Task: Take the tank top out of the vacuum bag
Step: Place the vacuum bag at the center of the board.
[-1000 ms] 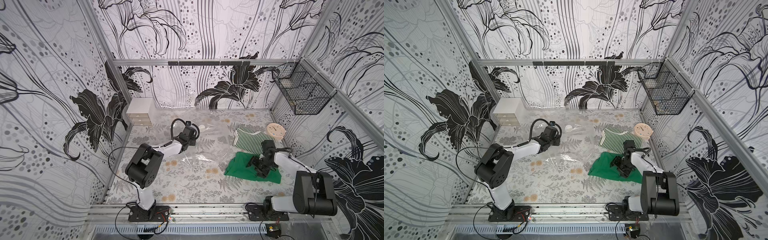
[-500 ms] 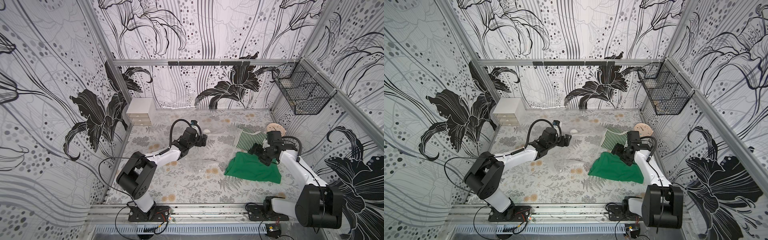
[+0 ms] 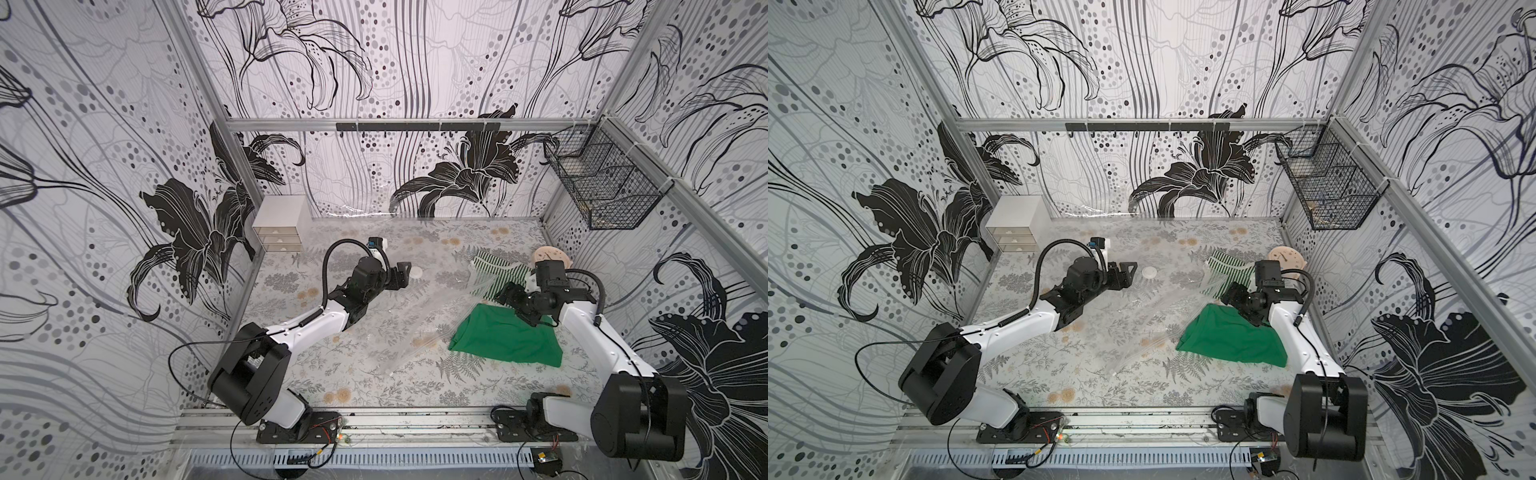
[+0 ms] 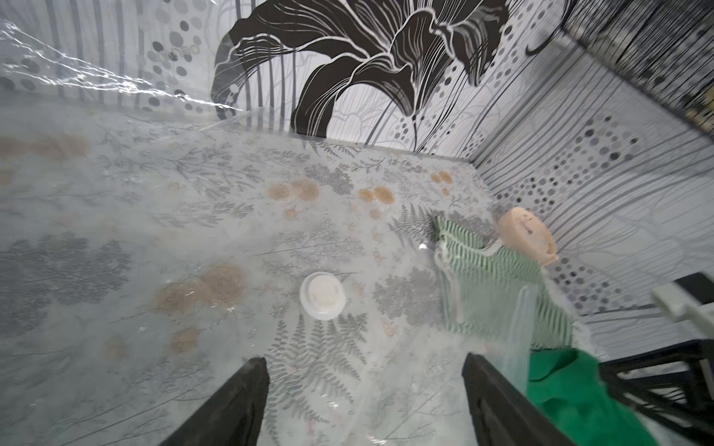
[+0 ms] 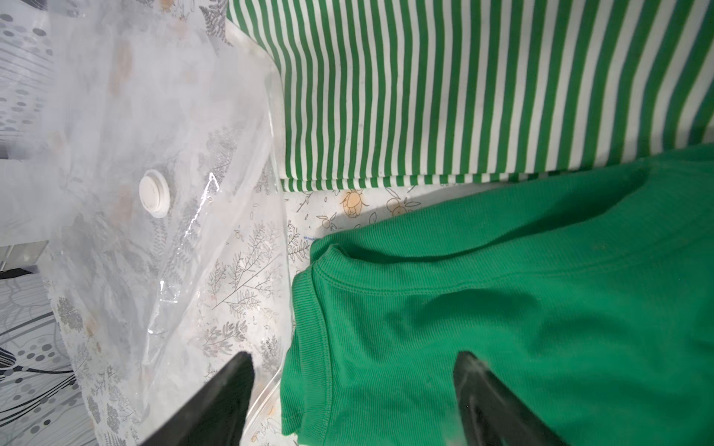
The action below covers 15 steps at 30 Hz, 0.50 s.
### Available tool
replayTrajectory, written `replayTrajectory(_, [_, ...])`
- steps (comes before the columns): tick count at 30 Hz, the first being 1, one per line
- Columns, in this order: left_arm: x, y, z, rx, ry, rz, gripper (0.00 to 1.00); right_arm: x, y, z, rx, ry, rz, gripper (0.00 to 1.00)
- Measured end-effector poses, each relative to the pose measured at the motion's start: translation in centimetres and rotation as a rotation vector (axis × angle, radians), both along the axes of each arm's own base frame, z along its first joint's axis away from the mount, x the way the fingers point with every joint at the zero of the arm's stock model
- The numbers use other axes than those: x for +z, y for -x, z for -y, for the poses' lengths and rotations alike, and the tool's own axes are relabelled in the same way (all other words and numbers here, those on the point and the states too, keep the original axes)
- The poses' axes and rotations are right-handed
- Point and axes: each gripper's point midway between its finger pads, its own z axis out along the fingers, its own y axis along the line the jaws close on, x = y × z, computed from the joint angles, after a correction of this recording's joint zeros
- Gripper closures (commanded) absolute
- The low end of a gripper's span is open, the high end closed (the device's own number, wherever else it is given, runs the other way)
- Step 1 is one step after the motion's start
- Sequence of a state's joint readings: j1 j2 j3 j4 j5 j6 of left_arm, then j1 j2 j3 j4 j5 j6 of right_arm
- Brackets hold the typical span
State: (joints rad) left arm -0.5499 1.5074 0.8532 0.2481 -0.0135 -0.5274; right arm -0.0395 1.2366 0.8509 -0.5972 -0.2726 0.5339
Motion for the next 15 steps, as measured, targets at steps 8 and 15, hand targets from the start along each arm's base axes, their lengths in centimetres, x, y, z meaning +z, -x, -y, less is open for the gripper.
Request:
replayTrajectory(8, [-9.2, 0.0, -3.4, 0.123, -0.065, -0.23, 0.5, -0.1, 0.6, 0.4, -0.013, 0.022, 0.009, 0.16])
replayTrajectory(15, [-13.3, 0.5, -4.1, 0.151, -0.116, -0.299, 0.32, 1.5, 0.8, 1.5, -0.039, 0.084, 0.077, 0.07])
